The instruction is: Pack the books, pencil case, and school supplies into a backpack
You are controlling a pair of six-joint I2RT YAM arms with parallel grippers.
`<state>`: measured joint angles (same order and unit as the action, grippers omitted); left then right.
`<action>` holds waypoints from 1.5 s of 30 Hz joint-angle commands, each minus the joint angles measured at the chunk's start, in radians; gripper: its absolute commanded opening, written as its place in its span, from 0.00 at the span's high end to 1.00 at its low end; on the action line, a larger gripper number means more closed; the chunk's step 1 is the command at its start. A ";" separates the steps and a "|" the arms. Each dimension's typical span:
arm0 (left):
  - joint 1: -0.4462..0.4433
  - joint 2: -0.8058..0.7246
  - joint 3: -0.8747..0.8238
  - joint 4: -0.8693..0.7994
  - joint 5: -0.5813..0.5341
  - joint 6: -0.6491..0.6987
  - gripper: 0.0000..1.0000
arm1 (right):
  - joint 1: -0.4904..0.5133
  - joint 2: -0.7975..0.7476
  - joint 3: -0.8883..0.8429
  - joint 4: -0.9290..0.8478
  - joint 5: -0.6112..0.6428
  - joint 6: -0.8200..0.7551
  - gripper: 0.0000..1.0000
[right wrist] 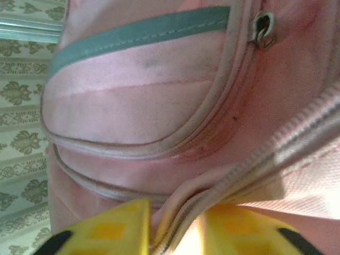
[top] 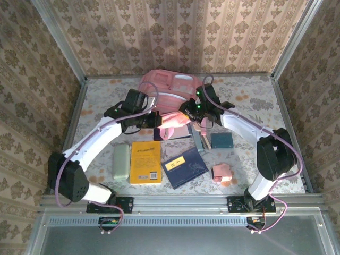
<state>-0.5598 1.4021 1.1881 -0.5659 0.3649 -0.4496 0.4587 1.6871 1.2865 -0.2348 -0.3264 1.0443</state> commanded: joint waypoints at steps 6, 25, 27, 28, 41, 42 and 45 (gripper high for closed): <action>-0.046 0.006 0.015 0.072 0.037 -0.028 1.00 | -0.015 -0.104 0.046 -0.170 0.249 -0.046 0.48; -0.054 0.053 0.064 0.044 0.034 0.085 1.00 | 0.097 -0.153 -0.025 -0.106 0.091 0.333 0.51; -0.055 0.050 0.063 0.036 0.032 0.094 1.00 | 0.110 -0.108 0.003 -0.094 0.070 0.353 0.51; -0.055 0.049 0.064 0.032 0.029 0.098 1.00 | 0.116 -0.089 0.014 -0.093 0.066 0.358 0.51; -0.061 0.043 0.085 -0.005 0.017 0.166 1.00 | 0.160 0.061 0.084 -0.024 0.045 0.409 0.60; -0.061 0.041 0.088 -0.007 0.016 0.174 1.00 | 0.161 0.072 0.084 -0.021 0.042 0.415 0.63; -0.061 0.041 0.102 -0.021 0.006 0.200 1.00 | 0.163 0.093 0.075 0.001 0.043 0.435 0.76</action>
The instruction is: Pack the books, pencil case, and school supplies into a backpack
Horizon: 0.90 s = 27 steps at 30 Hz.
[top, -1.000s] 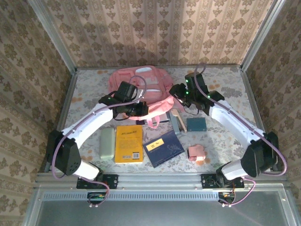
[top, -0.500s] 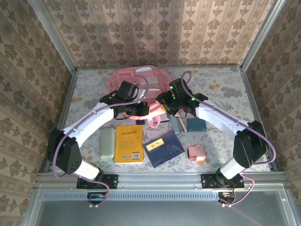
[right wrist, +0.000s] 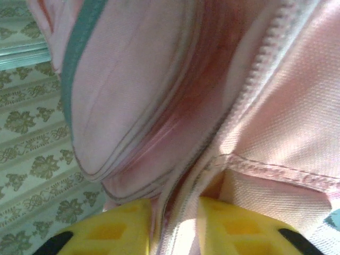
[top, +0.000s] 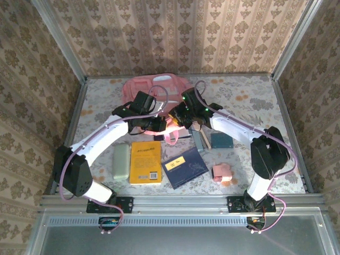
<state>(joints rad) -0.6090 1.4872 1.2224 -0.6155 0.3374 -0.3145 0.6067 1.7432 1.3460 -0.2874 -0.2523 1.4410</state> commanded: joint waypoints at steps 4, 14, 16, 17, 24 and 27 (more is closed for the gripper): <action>-0.012 -0.047 0.080 0.008 0.022 0.093 1.00 | 0.010 0.061 -0.010 0.132 -0.041 0.064 0.96; 0.026 -0.101 0.030 -0.053 -0.090 0.038 1.00 | -0.022 -0.008 -0.097 0.147 0.097 0.136 1.00; 0.049 -0.123 0.004 -0.051 -0.090 0.015 1.00 | -0.026 -0.029 -0.115 0.147 0.124 0.143 1.00; 0.061 -0.133 -0.009 -0.049 -0.090 0.008 1.00 | -0.028 -0.035 -0.120 0.143 0.132 0.145 1.00; 0.104 -0.168 -0.048 -0.067 -0.104 -0.005 1.00 | -0.037 -0.049 -0.136 0.129 0.153 0.151 1.00; 0.120 -0.177 -0.055 -0.077 -0.107 -0.006 1.00 | -0.042 -0.056 -0.140 0.126 0.157 0.153 1.00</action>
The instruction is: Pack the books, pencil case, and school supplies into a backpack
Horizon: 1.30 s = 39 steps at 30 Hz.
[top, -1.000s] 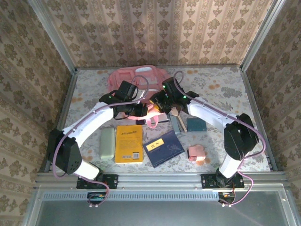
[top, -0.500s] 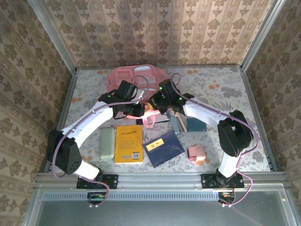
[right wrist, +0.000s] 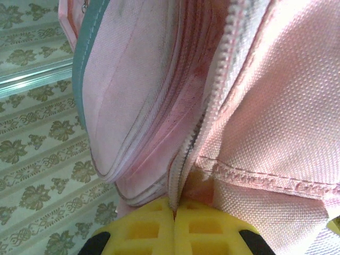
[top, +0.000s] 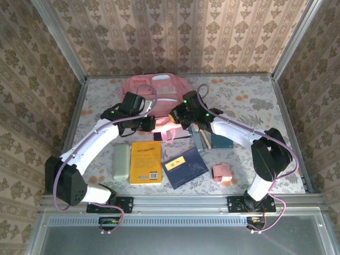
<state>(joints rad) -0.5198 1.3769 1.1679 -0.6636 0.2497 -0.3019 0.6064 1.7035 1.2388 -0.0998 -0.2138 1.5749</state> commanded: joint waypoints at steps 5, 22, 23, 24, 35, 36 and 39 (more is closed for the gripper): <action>0.084 -0.087 -0.034 -0.032 -0.005 -0.028 1.00 | -0.058 -0.034 -0.033 -0.076 0.130 0.003 1.00; 0.229 -0.115 -0.096 0.009 0.019 -0.034 1.00 | -0.133 -0.074 -0.048 -0.123 0.146 -0.076 1.00; 0.230 -0.111 -0.096 0.014 0.033 -0.031 1.00 | -0.136 -0.072 -0.045 -0.128 0.146 -0.087 1.00; 0.230 -0.106 -0.096 0.020 0.049 -0.035 1.00 | -0.137 -0.069 -0.036 -0.135 0.144 -0.102 1.00; 0.174 -0.044 0.012 0.051 0.140 -0.046 1.00 | -0.120 -0.138 0.036 -0.234 0.141 -0.341 0.44; 0.163 -0.036 0.022 0.050 0.141 -0.047 1.00 | -0.116 -0.152 0.037 -0.244 0.142 -0.350 0.43; 0.112 -0.018 0.054 0.053 0.135 -0.049 1.00 | -0.087 -0.181 0.043 -0.261 0.113 -0.347 0.43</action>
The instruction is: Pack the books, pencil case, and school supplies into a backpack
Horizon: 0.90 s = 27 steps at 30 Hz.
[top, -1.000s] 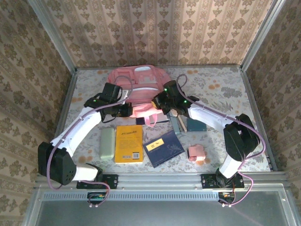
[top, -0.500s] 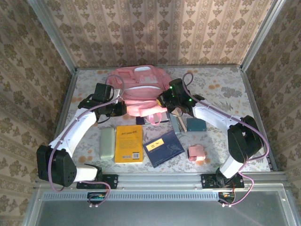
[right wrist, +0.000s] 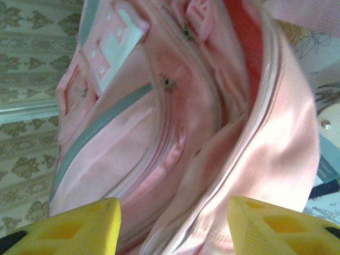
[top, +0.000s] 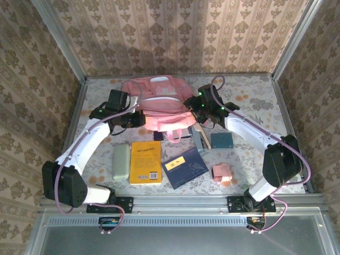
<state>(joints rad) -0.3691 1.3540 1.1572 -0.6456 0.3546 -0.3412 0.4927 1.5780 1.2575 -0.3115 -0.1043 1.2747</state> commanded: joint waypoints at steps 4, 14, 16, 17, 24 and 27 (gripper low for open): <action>-0.113 0.031 0.107 0.031 0.013 -0.011 1.00 | 0.065 -0.058 0.046 -0.052 -0.064 0.001 0.43; -0.209 0.070 0.162 0.027 -0.001 -0.007 1.00 | 0.132 -0.030 0.063 0.024 -0.122 0.090 0.43; -0.218 0.074 0.162 0.032 -0.003 -0.005 1.00 | 0.145 -0.009 0.073 0.041 -0.139 0.107 0.43; -0.219 0.075 0.163 0.030 -0.005 -0.005 1.00 | 0.152 0.000 0.083 0.044 -0.144 0.110 0.43; -0.233 0.071 0.177 0.028 -0.003 0.014 1.00 | 0.175 0.048 0.107 0.057 -0.136 0.134 0.47; -0.240 0.070 0.180 0.024 -0.001 0.033 1.00 | 0.176 0.075 0.115 0.043 -0.114 0.161 0.57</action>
<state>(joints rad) -0.5903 1.4281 1.2713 -0.6632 0.3302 -0.3431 0.6621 1.6203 1.3434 -0.2695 -0.2176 1.3983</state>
